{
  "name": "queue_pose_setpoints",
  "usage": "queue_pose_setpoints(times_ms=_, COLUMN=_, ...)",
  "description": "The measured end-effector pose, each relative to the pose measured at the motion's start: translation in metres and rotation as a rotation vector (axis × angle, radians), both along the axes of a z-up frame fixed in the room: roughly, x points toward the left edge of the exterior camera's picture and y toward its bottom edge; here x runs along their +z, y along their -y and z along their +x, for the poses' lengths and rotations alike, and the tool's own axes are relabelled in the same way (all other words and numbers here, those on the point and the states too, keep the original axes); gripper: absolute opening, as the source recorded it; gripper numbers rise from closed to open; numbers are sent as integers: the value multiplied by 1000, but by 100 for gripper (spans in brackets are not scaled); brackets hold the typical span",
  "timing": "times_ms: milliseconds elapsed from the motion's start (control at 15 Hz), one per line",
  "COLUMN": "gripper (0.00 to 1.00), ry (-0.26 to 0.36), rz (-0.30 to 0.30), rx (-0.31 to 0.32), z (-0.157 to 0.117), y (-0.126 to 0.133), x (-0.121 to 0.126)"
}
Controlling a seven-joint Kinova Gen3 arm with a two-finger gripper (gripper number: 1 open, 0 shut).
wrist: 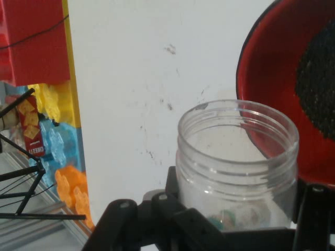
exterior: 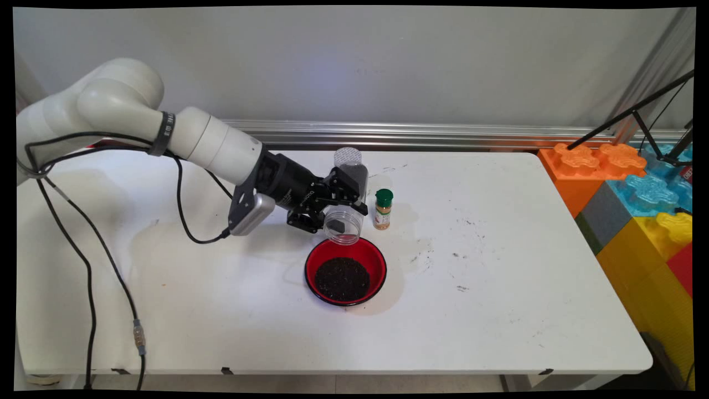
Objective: Pour the black seasoning powder in the red bowl
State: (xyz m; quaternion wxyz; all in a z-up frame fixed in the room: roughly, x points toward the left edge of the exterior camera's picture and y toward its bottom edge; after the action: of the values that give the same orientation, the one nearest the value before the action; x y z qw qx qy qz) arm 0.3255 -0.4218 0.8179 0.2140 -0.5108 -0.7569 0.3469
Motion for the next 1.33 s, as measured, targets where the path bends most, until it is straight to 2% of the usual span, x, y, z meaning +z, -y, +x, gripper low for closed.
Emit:
queue_pose_setpoints(times_ms=667, gripper=0, ry=43, rz=-74, rx=40, z=-7, y=-6, x=-6)
queue_pose_setpoints(times_ms=1333, gripper=0, ry=70, rz=-98, rx=61, z=-17, y=-22, x=-3)
